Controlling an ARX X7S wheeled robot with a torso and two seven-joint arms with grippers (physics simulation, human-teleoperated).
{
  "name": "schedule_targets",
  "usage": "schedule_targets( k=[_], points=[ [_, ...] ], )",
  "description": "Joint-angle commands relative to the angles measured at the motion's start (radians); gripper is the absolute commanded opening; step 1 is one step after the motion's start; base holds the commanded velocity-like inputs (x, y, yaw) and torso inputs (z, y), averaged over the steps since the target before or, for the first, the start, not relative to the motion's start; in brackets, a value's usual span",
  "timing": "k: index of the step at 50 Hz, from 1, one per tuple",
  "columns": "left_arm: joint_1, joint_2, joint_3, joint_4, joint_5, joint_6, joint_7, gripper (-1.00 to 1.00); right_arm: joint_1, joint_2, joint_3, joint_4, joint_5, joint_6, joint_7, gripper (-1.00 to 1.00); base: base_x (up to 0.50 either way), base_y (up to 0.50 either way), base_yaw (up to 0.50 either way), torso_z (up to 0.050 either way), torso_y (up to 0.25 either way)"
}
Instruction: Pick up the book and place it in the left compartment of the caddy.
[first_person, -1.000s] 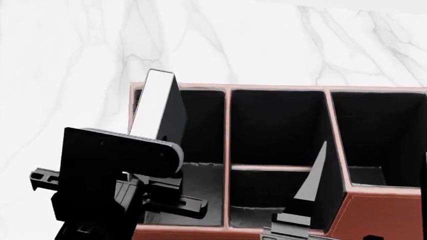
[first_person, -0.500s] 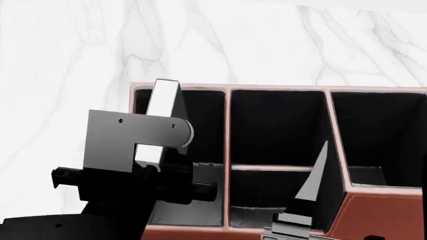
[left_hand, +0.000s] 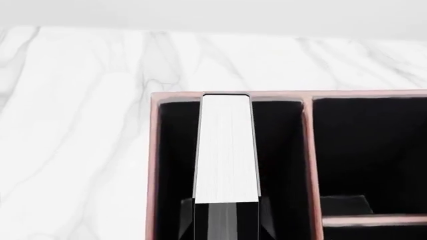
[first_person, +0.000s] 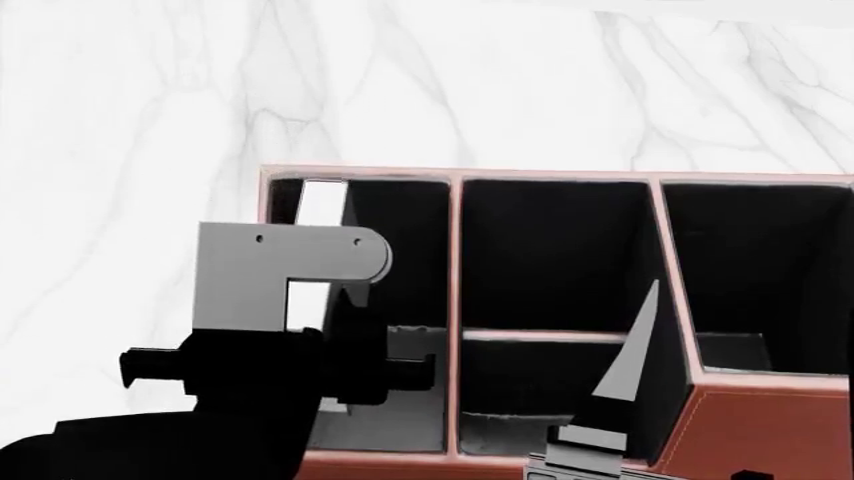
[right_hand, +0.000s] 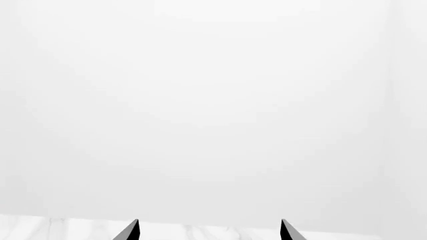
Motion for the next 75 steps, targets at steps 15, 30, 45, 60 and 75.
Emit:
schedule_targets(
  k=[15,30,45,60,75],
  points=[
    [-0.014,0.020,0.054,-0.147,0.065,0.158,0.026,-1.00,-0.003,-0.005,0.025,-0.016,0.004,-0.003,-0.020,1.00,0.00,0.00,0.00,0.000,0.001],
    [-0.047,0.021,0.102,-0.255,0.068,0.213,0.100,-1.00,-0.004,-0.002,0.027,-0.018,0.008,-0.003,-0.016,1.00,0.00,0.00,0.00,0.001,0.001],
    [-0.054,0.015,0.138,-0.324,0.077,0.268,0.135,-1.00,-0.005,0.001,0.028,-0.013,0.010,-0.010,-0.014,1.00,0.00,0.00,0.00,0.000,0.001],
    [-0.055,0.006,0.162,-0.351,0.075,0.300,0.153,-1.00,-0.002,0.003,0.022,-0.018,0.010,-0.004,-0.010,1.00,0.00,0.00,0.00,0.001,0.001],
    [-0.065,-0.005,0.175,-0.351,0.058,0.323,0.162,1.00,-0.001,0.005,0.018,-0.010,0.008,-0.010,-0.010,1.00,0.00,0.00,0.00,0.000,0.001]
  ],
)
